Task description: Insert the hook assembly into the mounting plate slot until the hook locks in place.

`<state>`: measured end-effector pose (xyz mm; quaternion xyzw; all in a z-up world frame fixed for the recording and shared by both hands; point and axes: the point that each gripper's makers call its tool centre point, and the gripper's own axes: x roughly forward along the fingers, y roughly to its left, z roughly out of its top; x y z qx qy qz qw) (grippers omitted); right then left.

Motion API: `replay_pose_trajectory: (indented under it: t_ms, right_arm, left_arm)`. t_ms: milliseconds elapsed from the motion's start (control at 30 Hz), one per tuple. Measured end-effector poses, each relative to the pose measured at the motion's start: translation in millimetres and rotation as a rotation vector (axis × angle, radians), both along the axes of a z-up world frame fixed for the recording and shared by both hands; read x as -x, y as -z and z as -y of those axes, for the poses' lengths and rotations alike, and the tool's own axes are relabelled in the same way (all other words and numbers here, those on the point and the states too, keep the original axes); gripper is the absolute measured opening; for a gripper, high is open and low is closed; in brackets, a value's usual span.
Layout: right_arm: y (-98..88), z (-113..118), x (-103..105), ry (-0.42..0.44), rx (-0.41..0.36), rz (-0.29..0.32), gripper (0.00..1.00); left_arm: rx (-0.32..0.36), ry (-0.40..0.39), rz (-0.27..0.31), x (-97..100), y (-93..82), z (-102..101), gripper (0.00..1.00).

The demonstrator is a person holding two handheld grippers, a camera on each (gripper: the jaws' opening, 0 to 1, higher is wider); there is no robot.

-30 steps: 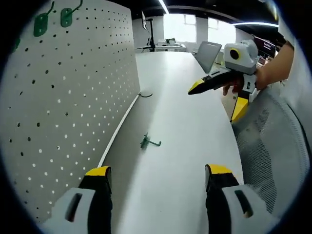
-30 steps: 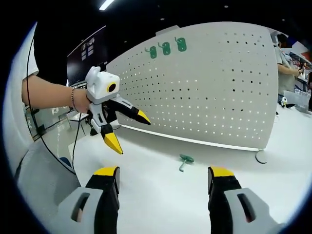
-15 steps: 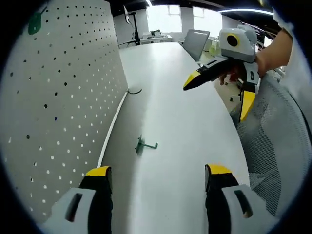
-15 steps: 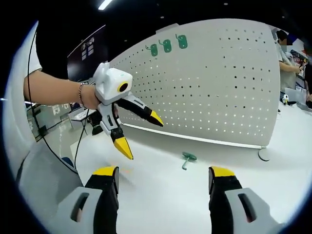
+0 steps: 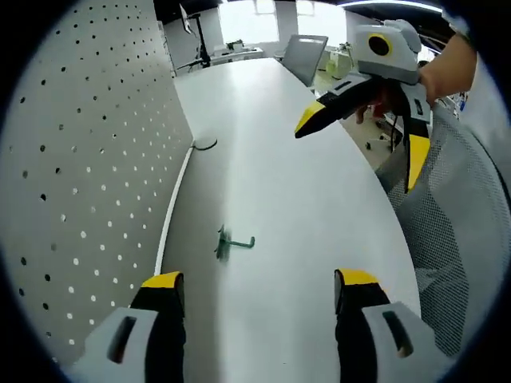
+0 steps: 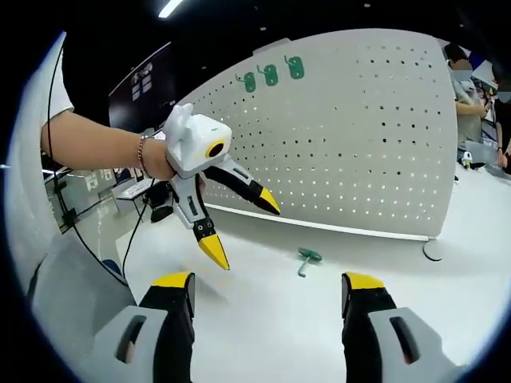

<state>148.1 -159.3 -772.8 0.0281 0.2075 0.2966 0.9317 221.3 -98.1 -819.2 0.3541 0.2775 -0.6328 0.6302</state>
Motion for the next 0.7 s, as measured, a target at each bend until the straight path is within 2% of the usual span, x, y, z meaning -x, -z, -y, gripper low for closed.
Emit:
replay_pose_trajectory:
  t_ms: [700]
  right_arm:
    - [-0.6,4.6,-2.7,0.023,-0.007,0.008,0.74]
  left_arm:
    - [-0.094,0.103,0.03,-17.7,19.9,13.6,0.77]
